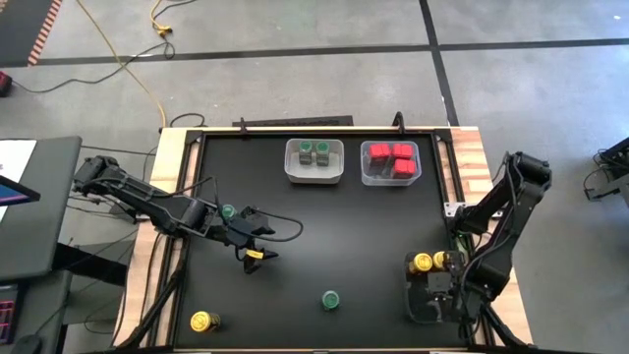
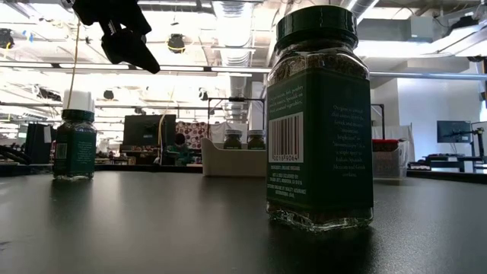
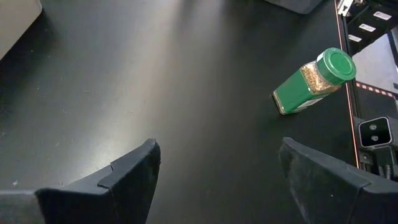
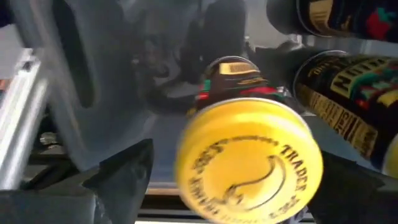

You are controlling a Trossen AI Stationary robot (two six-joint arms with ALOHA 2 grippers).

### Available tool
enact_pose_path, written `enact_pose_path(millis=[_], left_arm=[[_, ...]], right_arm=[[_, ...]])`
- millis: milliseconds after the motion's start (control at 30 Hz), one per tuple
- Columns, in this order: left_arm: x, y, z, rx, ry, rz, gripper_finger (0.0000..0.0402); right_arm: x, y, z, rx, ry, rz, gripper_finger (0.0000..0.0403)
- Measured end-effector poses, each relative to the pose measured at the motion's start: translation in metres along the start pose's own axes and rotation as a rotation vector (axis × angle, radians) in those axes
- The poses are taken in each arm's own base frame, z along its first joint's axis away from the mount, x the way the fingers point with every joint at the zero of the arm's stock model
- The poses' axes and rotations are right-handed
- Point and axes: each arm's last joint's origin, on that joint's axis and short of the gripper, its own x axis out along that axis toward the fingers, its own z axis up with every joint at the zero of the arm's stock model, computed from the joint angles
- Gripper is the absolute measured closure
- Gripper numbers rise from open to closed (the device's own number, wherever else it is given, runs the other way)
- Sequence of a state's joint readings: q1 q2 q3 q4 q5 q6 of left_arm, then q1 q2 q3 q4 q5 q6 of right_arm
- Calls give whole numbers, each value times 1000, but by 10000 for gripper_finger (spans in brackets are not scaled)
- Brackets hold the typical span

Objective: Sort spices by type
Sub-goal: Put the top yellow seasoning bottle into the black bin, then put the top green seasoning bottle into the white bin

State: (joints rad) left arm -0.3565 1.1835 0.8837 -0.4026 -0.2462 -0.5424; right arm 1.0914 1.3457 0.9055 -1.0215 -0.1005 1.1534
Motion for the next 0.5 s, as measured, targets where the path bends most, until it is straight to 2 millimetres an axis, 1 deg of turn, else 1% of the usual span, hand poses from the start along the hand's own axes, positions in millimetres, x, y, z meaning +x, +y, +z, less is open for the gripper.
enact_pose_path(millis=[267,367,500], left_arm=[[0,0,0,0,0,0,88],[0,0,0,0,0,0,88],[0,0,0,0,0,0,88]], right_arm=[[-25,6,0,1,7,-16,14],[-40,6,-2,3,17,-38,14],[-65,6,-5,8,33,-74,14]])
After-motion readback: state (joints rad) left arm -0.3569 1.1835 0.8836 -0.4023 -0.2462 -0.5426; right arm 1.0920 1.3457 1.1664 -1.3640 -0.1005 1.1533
